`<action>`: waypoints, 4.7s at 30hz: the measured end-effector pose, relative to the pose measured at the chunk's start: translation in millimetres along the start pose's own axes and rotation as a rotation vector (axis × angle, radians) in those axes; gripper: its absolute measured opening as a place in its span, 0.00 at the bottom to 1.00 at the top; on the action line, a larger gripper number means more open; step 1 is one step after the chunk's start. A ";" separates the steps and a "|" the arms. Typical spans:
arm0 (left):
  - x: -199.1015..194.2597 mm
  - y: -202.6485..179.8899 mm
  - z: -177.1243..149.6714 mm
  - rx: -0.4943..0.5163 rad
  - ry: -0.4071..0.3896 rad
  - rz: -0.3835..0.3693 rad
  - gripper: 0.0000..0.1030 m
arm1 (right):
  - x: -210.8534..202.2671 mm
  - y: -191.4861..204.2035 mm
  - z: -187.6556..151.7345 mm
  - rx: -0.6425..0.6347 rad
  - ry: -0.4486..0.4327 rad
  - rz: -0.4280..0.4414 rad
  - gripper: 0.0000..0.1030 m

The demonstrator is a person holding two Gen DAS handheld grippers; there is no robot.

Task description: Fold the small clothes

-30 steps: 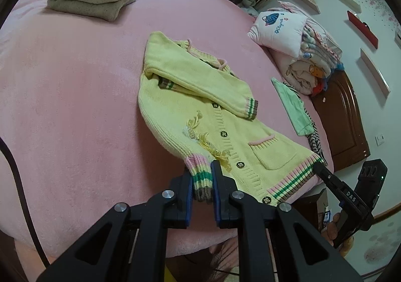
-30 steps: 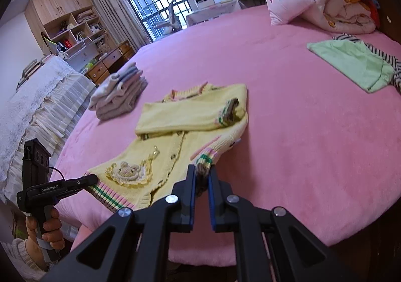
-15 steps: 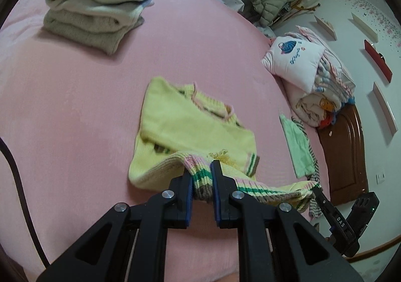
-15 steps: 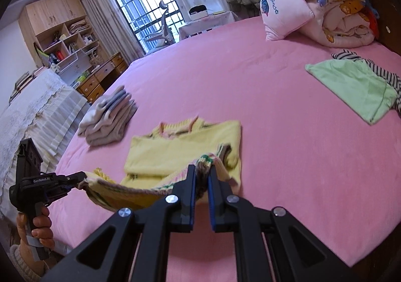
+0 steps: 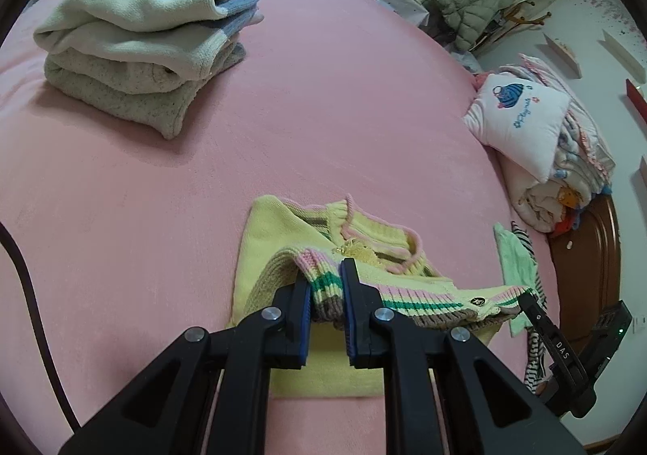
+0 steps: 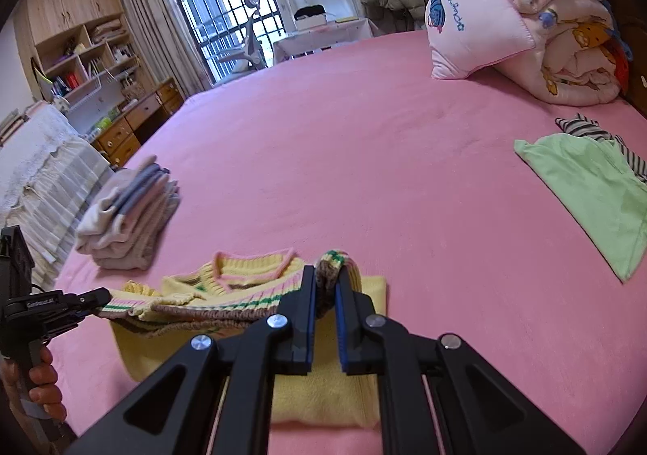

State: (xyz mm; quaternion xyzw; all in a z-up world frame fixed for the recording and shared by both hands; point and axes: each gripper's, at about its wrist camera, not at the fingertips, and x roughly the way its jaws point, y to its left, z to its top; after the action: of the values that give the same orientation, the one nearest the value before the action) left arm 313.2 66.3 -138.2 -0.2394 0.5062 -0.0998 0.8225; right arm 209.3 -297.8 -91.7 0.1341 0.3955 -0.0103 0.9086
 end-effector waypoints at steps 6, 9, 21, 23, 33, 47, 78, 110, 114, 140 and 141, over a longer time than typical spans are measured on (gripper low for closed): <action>32.8 8.8 13.8 -0.028 0.021 0.028 0.11 | 39.6 -2.5 7.1 0.001 0.042 -0.027 0.07; 45.4 8.3 20.2 -0.028 0.029 0.032 0.11 | 52.3 -7.4 7.7 0.019 0.061 -0.034 0.07; 89.7 23.4 31.4 -0.101 0.089 0.045 0.21 | 97.4 -16.7 5.8 0.036 0.162 -0.057 0.11; 91.7 29.2 30.8 -0.133 0.101 0.014 0.27 | 99.0 -13.5 6.4 0.021 0.174 -0.063 0.18; 66.7 28.7 30.7 -0.139 0.035 0.014 0.56 | 76.1 -9.6 17.1 0.020 0.112 -0.052 0.40; 34.1 -57.6 -0.6 0.228 -0.086 0.079 0.55 | 54.2 51.2 7.7 -0.167 0.073 0.027 0.21; 109.8 -7.5 11.2 0.248 0.050 0.118 0.18 | 121.5 -4.1 7.9 -0.055 0.194 0.055 0.00; 46.5 11.4 -99.5 0.240 -0.068 0.121 0.20 | 50.2 -2.6 -97.0 0.018 0.120 0.044 0.00; 42.7 17.1 -99.1 0.221 -0.072 0.115 0.20 | 41.1 -24.4 -100.3 0.068 0.108 0.058 0.00; 36.1 26.3 -95.8 0.218 -0.042 0.113 0.29 | 44.4 -1.3 -109.9 -0.065 0.146 -0.145 0.02; 30.9 26.0 -95.5 0.213 -0.049 0.110 0.40 | 41.2 0.4 -109.0 -0.063 0.142 -0.140 0.03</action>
State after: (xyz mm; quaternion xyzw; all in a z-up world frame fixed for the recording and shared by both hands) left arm 241.6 48.3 -211.0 -0.1251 0.4847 -0.1019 0.8597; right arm 159.7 -266.3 -192.4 0.0781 0.4673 -0.0517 0.8791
